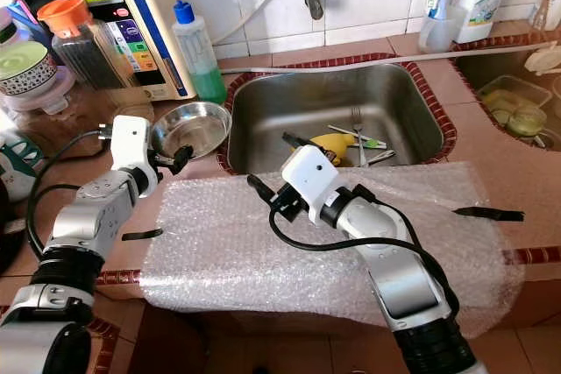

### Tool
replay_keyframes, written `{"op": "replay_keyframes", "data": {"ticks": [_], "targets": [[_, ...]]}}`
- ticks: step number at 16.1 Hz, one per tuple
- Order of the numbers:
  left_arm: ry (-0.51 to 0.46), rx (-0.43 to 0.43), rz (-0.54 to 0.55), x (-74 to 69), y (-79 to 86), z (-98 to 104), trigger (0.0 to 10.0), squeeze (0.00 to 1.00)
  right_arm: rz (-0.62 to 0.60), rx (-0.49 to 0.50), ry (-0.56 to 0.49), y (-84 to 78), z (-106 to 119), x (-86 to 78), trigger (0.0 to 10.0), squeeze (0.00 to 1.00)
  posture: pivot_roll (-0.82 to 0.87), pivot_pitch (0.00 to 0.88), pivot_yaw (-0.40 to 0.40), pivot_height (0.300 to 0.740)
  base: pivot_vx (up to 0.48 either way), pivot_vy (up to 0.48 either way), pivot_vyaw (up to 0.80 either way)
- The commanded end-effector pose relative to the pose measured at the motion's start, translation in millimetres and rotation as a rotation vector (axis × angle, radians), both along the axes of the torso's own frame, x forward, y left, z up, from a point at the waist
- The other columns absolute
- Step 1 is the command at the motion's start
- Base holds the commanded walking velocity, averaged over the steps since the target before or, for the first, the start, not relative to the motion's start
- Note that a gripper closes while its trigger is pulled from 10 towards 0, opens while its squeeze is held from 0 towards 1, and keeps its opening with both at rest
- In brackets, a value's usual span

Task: Kitchen organization

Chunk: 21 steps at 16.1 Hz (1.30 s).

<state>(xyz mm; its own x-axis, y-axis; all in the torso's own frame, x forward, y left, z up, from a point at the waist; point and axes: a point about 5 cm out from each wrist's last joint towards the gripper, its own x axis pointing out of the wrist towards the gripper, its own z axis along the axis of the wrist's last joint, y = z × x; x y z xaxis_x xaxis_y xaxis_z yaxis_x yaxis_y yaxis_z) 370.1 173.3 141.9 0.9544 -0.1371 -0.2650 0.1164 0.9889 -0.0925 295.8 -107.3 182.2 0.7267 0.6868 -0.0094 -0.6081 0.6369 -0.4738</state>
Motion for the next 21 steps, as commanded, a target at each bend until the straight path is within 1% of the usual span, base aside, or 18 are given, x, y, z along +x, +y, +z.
{"op": "replay_keyframes", "data": {"ticks": [1, 2, 3, 7, 9, 11, 12, 13, 14, 16, 18, 19, 20, 21], "targets": [[0.072, -0.076, 0.048, -1.4, 7.1, -8.9, 10.0, 0.0, 0.032, -0.005, -0.013, 7.8, 3.8, -3.4, 10.0, 0.86, -0.33, 0.091, 0.194, 0.74, 0.0, 0.0, 0.0], [0.091, -0.115, 0.058, -1.5, 7.6, -10.3, 10.0, 0.0, 0.032, -0.005, -0.012, 7.6, 3.9, -3.4, 10.0, 0.84, -0.33, 0.091, 0.194, 0.74, 0.0, 0.0, 0.0], [0.115, -0.166, 0.077, -1.7, 8.5, -11.5, 10.0, 0.0, 0.032, -0.008, -0.01, 8.0, 3.9, -3.7, 10.0, 0.76, -0.33, 0.091, 0.194, 0.74, 0.0, 0.0, 0.0], [0.104, -0.169, 0.082, -0.3, 9.1, -5.8, 10.0, 0.0, 0.026, -0.015, -0.007, 7.4, 3.3, -3.0, 10.0, 0.71, -0.32, 0.092, 0.195, 0.74, 0.0, 0.0, 0.0], [0.098, -0.166, 0.095, 0.4, 11.9, -1.3, 10.0, 0.0, 0.024, -0.018, -0.007, 6.9, 3.1, -2.4, 10.0, 0.71, -0.32, 0.091, 0.194, 0.74, 0.0, 0.0, 0.0], [0.087, -0.138, 0.104, 1.0, 16.5, 2.1, 10.0, 0.0, 0.02, -0.02, -0.007, 6.5, 2.9, -1.6, 10.0, 0.7, -0.32, 0.09, 0.195, 0.74, 0.0, 0.0, 0.0], [0.049, -0.066, 0.113, 1.7, 21.6, 7.5, 10.0, 0.0, 0.015, -0.025, -0.01, 5.7, 2.9, -0.7, 10.0, 0.69, -0.32, 0.09, 0.196, 0.74, 0.0, 0.0, 0.0], [0.025, -0.028, 0.119, 2.1, 24.3, 11.1, 10.0, 0.0, 0.014, -0.026, -0.011, 5.4, 3.0, -0.4, 10.0, 0.69, -0.32, 0.09, 0.196, 0.74, 0.0, 0.0, 0.0], [0.016, -0.005, 0.12, 2.5, 26.0, 13.8, 10.0, 0.0, 0.012, -0.028, -0.013, 4.6, 3.1, -0.1, 10.0, 0.7, -0.32, 0.09, 0.196, 0.74, 0.0, 0.0, 0.0], [0.008, 0.002, 0.148, 3.1, 33.6, 17.4, 10.0, 0.0, 0.004, -0.03, -0.013, 2.9, 2.8, 0.8, 10.0, 0.69, -0.32, 0.089, 0.197, 0.74, 0.0, 0.0, 0.0], [0.007, 0.042, 0.162, 2.9, 38.9, 18.3, 10.0, 0.0, 0.0, -0.032, -0.015, 2.0, 3.0, 1.2, 10.0, 0.69, -0.32, 0.089, 0.195, 0.74, 0.0, 0.0, 0.0], [0.027, 0.0, 0.22, 3.7, 42.6, 16.8, 10.0, 0.0, -0.001, -0.034, -0.016, 1.4, 3.2, 1.7, 10.0, 0.69, -0.32, 0.087, 0.193, 0.74, 0.0, 0.0, 0.0], [0.039, -0.042, 0.241, 4.9, 41.1, 16.0, 10.0, 0.0, 0.0, -0.035, -0.017, 1.4, 3.4, 2.1, 10.0, 0.68, -0.32, 0.087, 0.192, 0.74, 0.0, 0.0, 0.0], [0.046, -0.066, 0.249, 5.8, 39.2, 15.5, 10.0, 0.0, 0.0, -0.035, -0.018, 1.6, 3.6, 2.4, 10.0, 0.68, -0.32, 0.085, 0.191, 0.74, 0.0, 0.0, 0.0]]}}
